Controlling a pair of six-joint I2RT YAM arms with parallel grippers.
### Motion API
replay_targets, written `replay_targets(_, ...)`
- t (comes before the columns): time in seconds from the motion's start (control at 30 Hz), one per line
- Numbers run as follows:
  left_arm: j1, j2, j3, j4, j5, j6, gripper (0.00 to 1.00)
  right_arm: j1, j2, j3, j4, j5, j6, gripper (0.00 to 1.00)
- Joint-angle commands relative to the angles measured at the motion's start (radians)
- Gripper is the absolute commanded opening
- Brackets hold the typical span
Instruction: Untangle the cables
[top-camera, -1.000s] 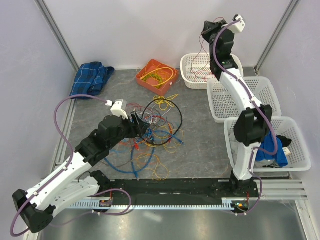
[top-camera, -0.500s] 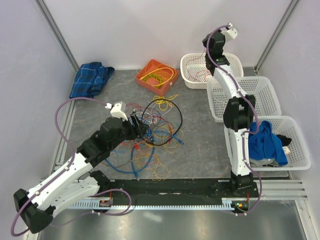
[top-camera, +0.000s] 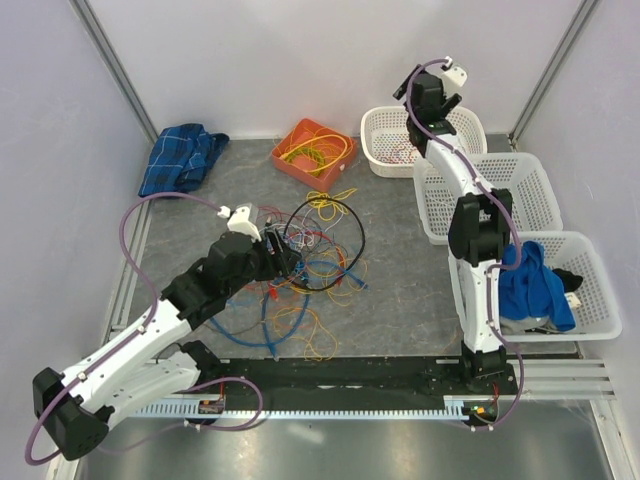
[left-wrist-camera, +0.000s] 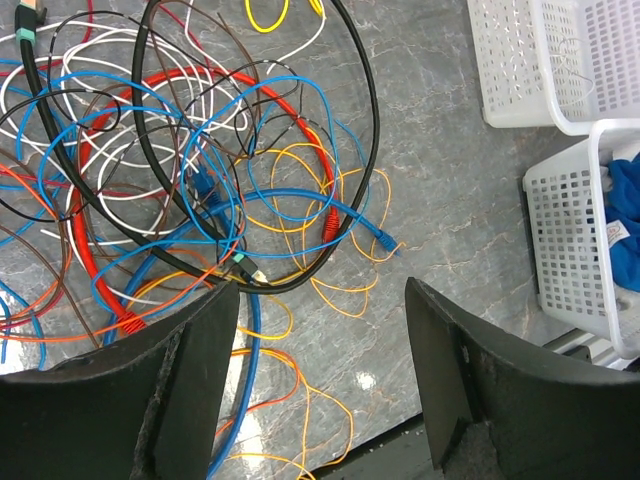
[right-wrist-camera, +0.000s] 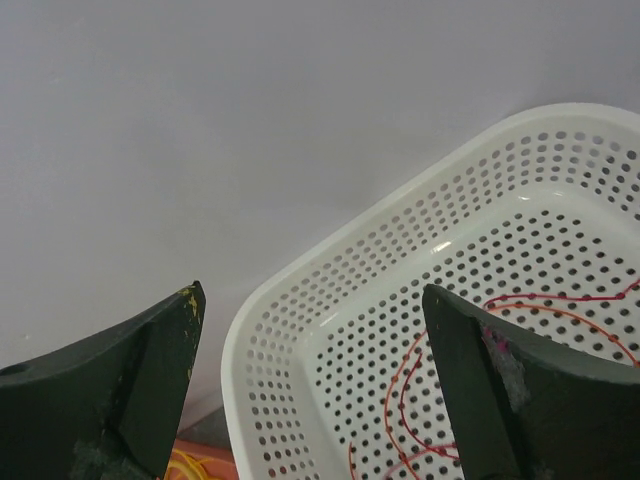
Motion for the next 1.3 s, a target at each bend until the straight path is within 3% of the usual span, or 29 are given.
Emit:
replay_targets(0.0, 0.003, -0.042, 0.007, 0.011, 0.022, -0.043, 0.74, 0.066, -0.154, -0.071, -0.019, 0.062, -0.132, 0.98)
replay_targets(0.1, 0.001, -0.067, 0.002, 0.005, 0.008, -0.047, 0.74, 0.113, -0.290, -0.293, 0.047, -0.050, -0.128, 0.98)
replay_targets(0.13, 0.001, -0.087, 0.008, 0.001, -0.013, -0.046, 0.74, 0.130, -0.371, -0.446, 0.157, -0.088, -0.125, 0.98)
replay_targets(0.23, 0.003, -0.119, 0.027, -0.027, -0.058, -0.027, 0.76, 0.223, -0.477, -0.649, 0.277, -0.127, -0.127, 0.98)
replay_targets(0.43, 0.004, -0.119, 0.073, -0.130, -0.067, 0.006, 0.77, 0.467, -0.534, -0.769, 0.221, -0.167, -0.176, 0.98)
replay_targets(0.7, 0.004, -0.145, 0.019, -0.131, -0.047, -0.037, 0.78, 0.564, -0.590, -1.035, 0.242, -0.055, -0.160, 0.98)
replay_targets(1.03, 0.004, -0.092, -0.021, -0.128, -0.019, -0.128, 0.74, 0.517, -0.406, -0.960, 0.337, 0.065, -0.254, 0.98)
replay_targets(1.2, 0.004, -0.112, -0.042, -0.128, -0.029, -0.152, 0.73, 0.471, -0.277, -0.831, 0.282, 0.024, -0.274, 0.97)
replay_targets(1.27, 0.004, -0.112, -0.045, -0.128, -0.032, -0.156, 0.72, 0.452, -0.242, -0.829, 0.287, 0.002, -0.263, 0.92)
